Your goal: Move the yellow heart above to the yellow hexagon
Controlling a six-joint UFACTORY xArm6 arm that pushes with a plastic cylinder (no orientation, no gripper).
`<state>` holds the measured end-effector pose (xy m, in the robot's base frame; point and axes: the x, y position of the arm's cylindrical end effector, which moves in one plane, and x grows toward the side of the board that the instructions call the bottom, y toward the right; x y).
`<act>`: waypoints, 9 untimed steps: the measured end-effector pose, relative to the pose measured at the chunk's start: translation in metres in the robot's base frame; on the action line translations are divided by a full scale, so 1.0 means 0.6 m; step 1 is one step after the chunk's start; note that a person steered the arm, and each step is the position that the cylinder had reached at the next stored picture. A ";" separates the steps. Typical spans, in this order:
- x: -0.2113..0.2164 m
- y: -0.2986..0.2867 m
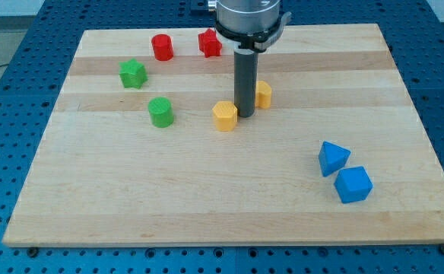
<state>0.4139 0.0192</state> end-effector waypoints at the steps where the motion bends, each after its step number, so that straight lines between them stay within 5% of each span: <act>1: -0.009 0.051; 3: -0.121 0.065; 9: -0.155 0.024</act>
<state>0.3208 0.0333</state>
